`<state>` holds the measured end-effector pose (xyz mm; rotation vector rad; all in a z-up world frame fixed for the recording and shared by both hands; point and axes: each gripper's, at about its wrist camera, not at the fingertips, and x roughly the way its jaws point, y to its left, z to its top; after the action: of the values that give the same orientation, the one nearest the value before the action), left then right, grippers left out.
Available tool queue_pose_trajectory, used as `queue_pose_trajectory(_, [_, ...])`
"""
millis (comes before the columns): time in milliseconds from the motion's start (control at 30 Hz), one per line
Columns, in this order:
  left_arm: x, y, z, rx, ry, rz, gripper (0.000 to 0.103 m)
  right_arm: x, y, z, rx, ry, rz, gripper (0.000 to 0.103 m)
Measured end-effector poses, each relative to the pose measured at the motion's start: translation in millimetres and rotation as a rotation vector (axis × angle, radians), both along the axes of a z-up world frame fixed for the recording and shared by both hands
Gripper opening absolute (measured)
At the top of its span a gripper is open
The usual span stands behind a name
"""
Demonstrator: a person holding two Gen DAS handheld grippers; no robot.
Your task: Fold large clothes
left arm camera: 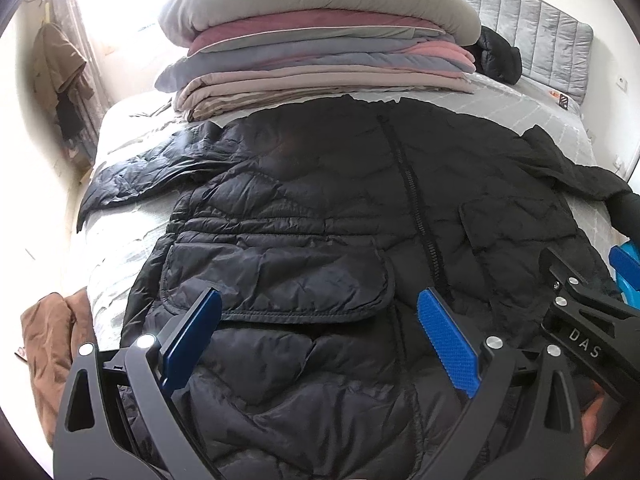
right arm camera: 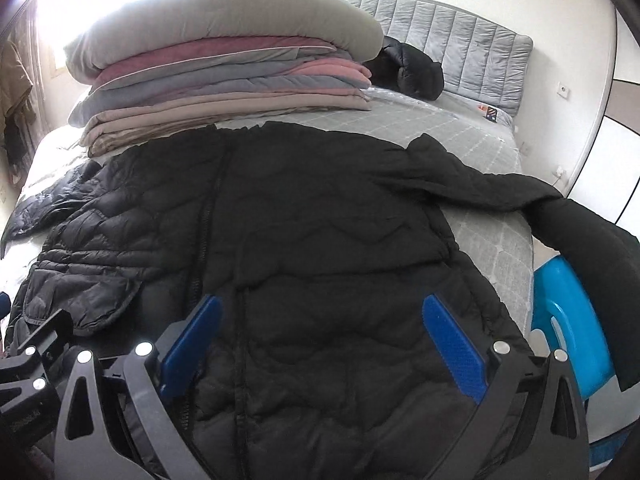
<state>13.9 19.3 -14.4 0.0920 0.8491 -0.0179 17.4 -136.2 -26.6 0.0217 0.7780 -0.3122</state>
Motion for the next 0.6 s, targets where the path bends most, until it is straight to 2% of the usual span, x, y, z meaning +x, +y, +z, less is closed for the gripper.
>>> queue_pose_trajectory(600, [4.1,0.0,-4.2,0.015,0.022,0.018,0.095,4.0,-1.9,-2.9,0.049,0.025,0.002,0.098])
